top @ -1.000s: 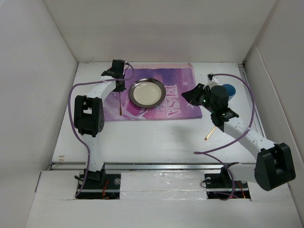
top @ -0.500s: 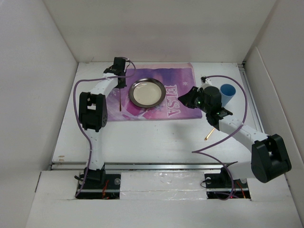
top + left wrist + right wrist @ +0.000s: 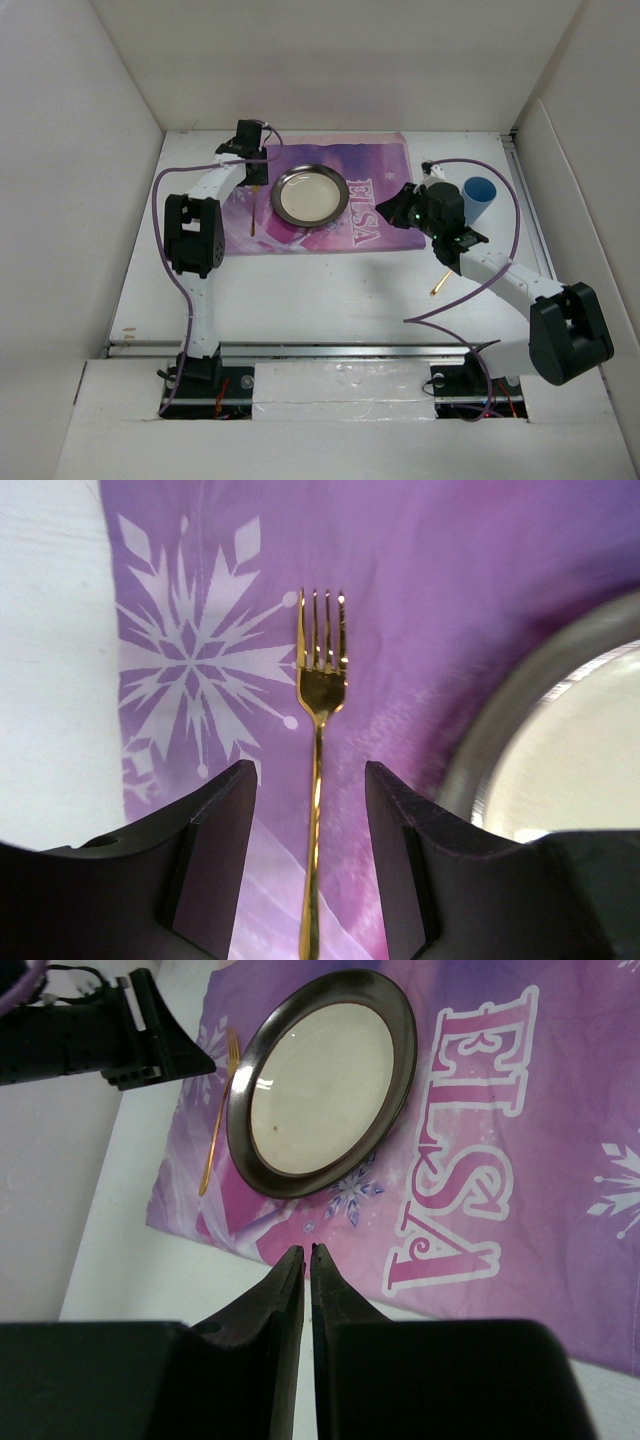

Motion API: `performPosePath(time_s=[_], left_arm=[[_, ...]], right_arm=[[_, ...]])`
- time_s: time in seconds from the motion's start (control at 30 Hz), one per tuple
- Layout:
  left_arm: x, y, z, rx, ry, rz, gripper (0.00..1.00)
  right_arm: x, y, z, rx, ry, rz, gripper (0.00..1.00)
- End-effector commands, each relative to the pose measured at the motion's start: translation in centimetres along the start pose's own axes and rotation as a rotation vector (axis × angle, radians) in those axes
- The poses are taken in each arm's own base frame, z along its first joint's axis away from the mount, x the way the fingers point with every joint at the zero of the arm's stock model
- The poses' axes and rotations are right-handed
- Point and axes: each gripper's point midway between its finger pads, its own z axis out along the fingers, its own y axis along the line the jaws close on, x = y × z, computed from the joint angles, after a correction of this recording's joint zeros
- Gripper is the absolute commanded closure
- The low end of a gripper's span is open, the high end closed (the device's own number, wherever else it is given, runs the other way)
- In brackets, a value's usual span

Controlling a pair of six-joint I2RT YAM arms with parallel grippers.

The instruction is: Set the dinner table for one person

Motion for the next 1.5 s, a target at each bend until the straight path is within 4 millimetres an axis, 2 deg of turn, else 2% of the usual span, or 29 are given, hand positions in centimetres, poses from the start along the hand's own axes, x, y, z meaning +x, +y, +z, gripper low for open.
performPosePath(time_s=[0.0,0.03,0.07,0.1,0.13,0.17,0.2,0.23,0.27,0.3,0.33,0.37,0.4,0.43,0.5,0.53,0.6,0.63,0.67,0.7,0.73,0.77,0.8,0.87,0.9,1.03,1.07,1.2,1.47], left_arm=[[-6.3,-1.6,-9.4,0.122,-0.208,-0.071,0.58],[-7.6,-3.0,-13.5,0.214,-0.275,-0.089,0.66],[-7.7,-3.9,-15.6,0.265,-0.304,-0.091,0.73],[-6.7,-4.7,-16.8,0.319,-0.313,-0.094,0.80],[-7.2,-5.2,-22.2,0.433,-0.389,-0.104,0.89],[-6.6,-6.0,-23.9,0.513,-0.404,-0.127,1.00],[-4.4,-7.0,-24.5,0.587,-0.396,-0.128,1.00],[-4.0,-7.0,-29.5,0.690,-0.469,-0.122,1.00],[-3.1,-7.0,-30.9,0.730,-0.484,-0.138,1.00],[-1.1,-6.5,-32.9,0.772,-0.519,-0.138,1.00],[-0.1,-6.2,-33.9,0.789,-0.536,-0.135,1.00],[1.1,-6.0,-34.2,0.799,-0.536,-0.131,1.00],[3.3,-5.7,-33.4,0.790,-0.502,-0.132,1.00],[4.2,-5.1,-35.4,0.809,-0.548,-0.119,0.93],[7.1,-4.9,-34.7,0.819,-0.514,-0.093,0.83],[7.8,-4.6,-36.2,0.843,-0.549,-0.079,0.79],[9.5,-4.3,-36.3,0.850,-0.555,-0.071,0.75],[9.9,-3.9,-37.7,0.866,-0.602,-0.052,0.73],[10.3,-3.7,-37.9,0.863,-0.615,-0.042,0.73],[10.8,-3.5,-37.8,0.856,-0.620,-0.041,0.72],[11.1,-3.1,-38.8,0.861,-0.664,-0.034,0.71],[11.5,-3.7,-39.6,0.892,-0.676,-0.014,0.71],[11.7,-3.9,-40.0,0.900,-0.697,-0.003,0.70],[11.8,-4.0,-40.6,0.906,-0.744,0.011,0.67],[11.9,-3.8,-40.8,0.902,-0.745,0.015,0.67],[12.4,-2.6,-43.6,0.898,-0.853,0.021,0.66],[12.6,-2.3,-43.6,0.886,-0.858,0.016,0.66],[13.2,-2.0,-43.7,0.884,-0.861,0.010,0.66],[13.5,-1.9,-44.2,0.894,-0.871,0.013,0.66]], right_arm=[[-2.5,1.7,-0.3,-0.021,-0.078,-0.038,1.00],[-2.5,1.6,-0.5,-0.018,-0.082,-0.033,1.00],[-2.5,1.6,-0.5,-0.017,-0.085,-0.033,1.00],[-2.3,1.8,-0.6,-0.018,-0.084,-0.033,1.00],[-2.4,1.7,-0.8,-0.008,-0.091,-0.031,1.00],[-2.1,0.7,-0.9,0.033,-0.099,-0.027,1.00],[-1.4,0.4,-1.1,0.052,-0.086,-0.025,1.00],[-0.9,-0.3,-1.3,0.076,-0.077,-0.025,1.00],[-1.2,-0.9,-2.0,0.113,-0.102,-0.023,1.00],[-0.5,-2.1,-3.2,0.166,-0.114,-0.020,1.00],[1.0,-3.2,-3.4,0.196,-0.075,-0.015,1.00],[0.4,-3.8,-4.7,0.239,-0.119,-0.010,1.00],[2.3,-5.8,-5.8,0.307,-0.078,-0.009,1.00],[2.3,-6.7,-6.6,0.342,-0.091,-0.006,1.00],[2.2,-8.9,-9.1,0.445,-0.115,0.002,1.00],[2.8,-10.0,-9.9,0.482,-0.110,0.012,1.00],[3.2,-12.3,-11.8,0.570,-0.102,0.042,1.00],[3.9,-13.5,-12.3,0.608,-0.093,0.087,1.00],[3.9,-15.0,-12.9,0.642,-0.088,0.126,0.99],[4.3,-15.6,-13.1,0.645,-0.077,0.151,0.91],[4.5,-16.0,-13.0,0.640,-0.056,0.169,0.86],[4.7,-16.0,-13.0,0.630,-0.033,0.198,0.81],[4.5,-17.1,-13.6,0.672,-0.031,0.232,0.72],[4.4,-18.7,-13.9,0.732,-0.024,0.251,0.63],[4.2,-20.0,-14.5,0.783,-0.025,0.273,0.63],[5.0,-22.4,-14.5,0.862,0.057,0.313,0.62],[5.8,-23.1,-14.2,0.886,0.093,0.315,0.62],[5.7,-24.9,-14.0,0.955,0.114,0.328,0.62],[5.7,-25.5,-13.0,0.960,0.150,0.332,0.63]])
